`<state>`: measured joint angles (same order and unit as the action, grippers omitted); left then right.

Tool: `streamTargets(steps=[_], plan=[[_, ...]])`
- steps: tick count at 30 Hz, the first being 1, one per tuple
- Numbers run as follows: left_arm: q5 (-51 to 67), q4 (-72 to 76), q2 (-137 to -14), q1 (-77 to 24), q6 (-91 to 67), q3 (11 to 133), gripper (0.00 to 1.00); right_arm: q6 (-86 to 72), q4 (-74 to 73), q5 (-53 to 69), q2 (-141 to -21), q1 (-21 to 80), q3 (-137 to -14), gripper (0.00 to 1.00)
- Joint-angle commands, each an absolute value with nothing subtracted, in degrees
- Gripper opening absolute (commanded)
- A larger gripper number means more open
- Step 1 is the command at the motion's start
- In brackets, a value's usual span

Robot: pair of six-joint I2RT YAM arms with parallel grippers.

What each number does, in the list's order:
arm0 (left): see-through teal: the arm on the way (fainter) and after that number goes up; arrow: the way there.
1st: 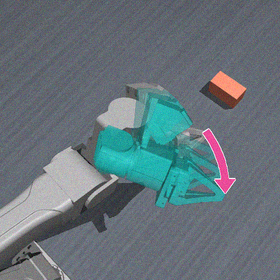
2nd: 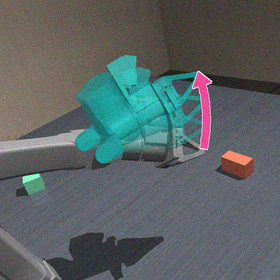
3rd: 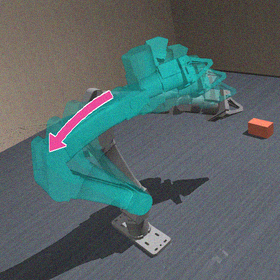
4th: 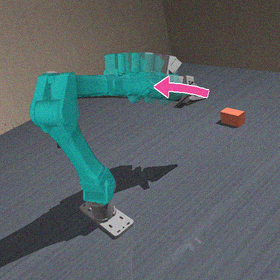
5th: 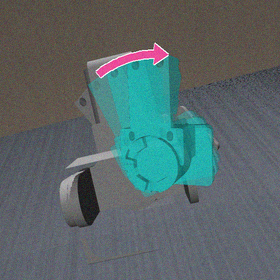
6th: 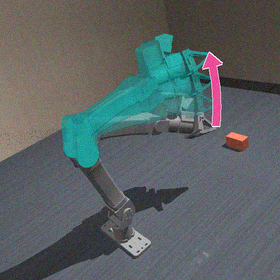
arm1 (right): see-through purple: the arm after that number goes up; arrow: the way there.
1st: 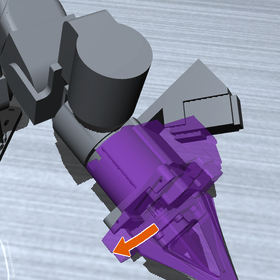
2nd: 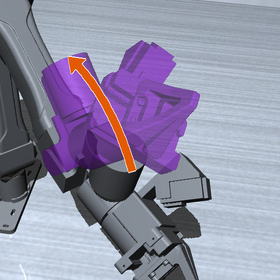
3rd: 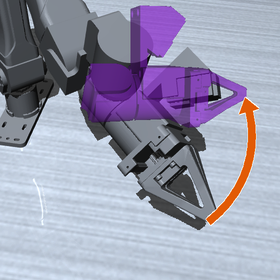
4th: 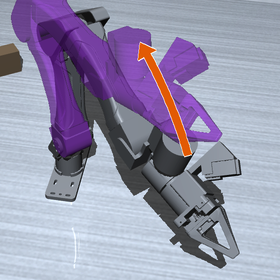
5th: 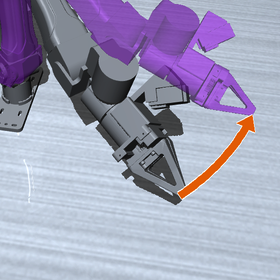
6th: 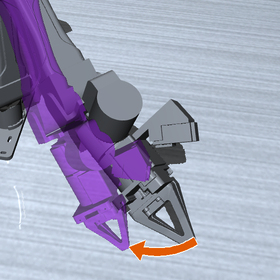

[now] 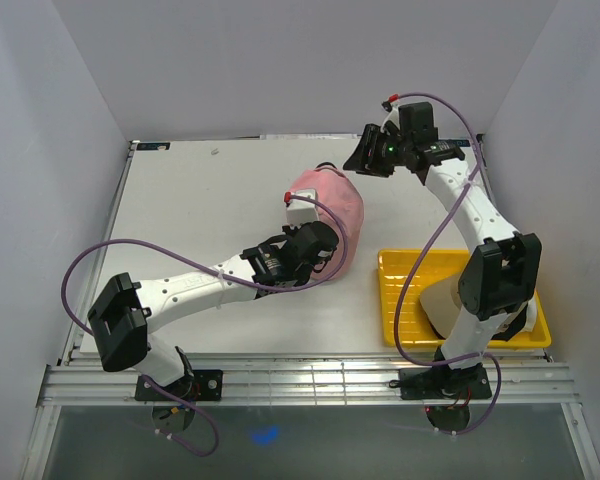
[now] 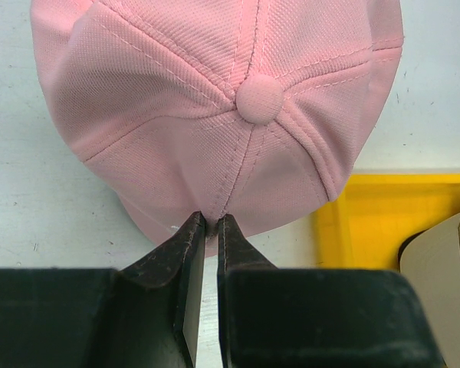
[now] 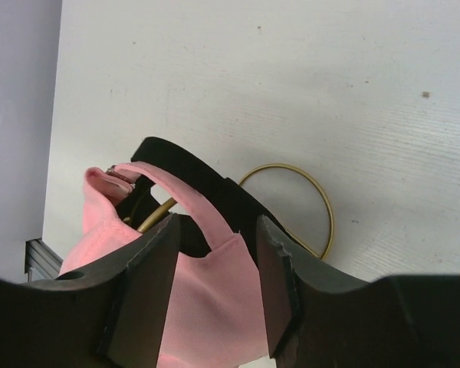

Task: Stack the hats

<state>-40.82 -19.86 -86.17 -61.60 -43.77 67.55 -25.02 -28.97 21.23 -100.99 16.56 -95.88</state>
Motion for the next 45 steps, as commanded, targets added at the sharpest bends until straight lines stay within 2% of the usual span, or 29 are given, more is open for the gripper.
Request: streamTargets(steps=[1,12,24,27,28,30,31,34,45], plan=[[-40.17,-21.44,-85.43,-61.44,-43.42,69.26,0.20,-24.17,-29.18,22.14,-100.99,16.35,-99.75,0.51],[-39.73,-21.36,-85.69,-61.44,-43.33,69.35,0.20,-21.45,-35.07,23.47,-103.97,17.14,-103.89,0.57],[-39.55,-21.45,-86.04,-61.44,-43.59,69.43,0.20,-21.97,-30.59,22.85,-99.50,19.60,-96.07,0.56],[-39.73,-21.36,-86.04,-61.44,-43.59,69.43,0.20,-22.06,-30.41,22.41,-99.14,19.60,-94.57,0.48],[-39.64,-21.44,-86.04,-61.44,-43.59,69.43,0.20,-21.97,-30.41,21.80,-99.23,19.60,-94.40,0.38],[-39.73,-21.36,-86.04,-61.44,-43.59,69.52,0.20,-22.06,-30.32,21.36,-99.23,19.60,-94.31,0.27],[-39.73,-21.44,-85.96,-61.44,-43.51,69.43,0.20,-21.97,-30.41,20.75,-99.32,19.60,-94.48,0.19],[-39.81,-21.44,-85.87,-61.44,-43.42,69.17,0.20,-21.97,-31.46,19.26,-100.19,19.60,-96.15,0.08],[-40.43,-22.67,-84.55,-61.44,-43.59,68.55,0.21,-20.48,-32.70,14.94,-103.53,17.23,-96.24,0.08]])
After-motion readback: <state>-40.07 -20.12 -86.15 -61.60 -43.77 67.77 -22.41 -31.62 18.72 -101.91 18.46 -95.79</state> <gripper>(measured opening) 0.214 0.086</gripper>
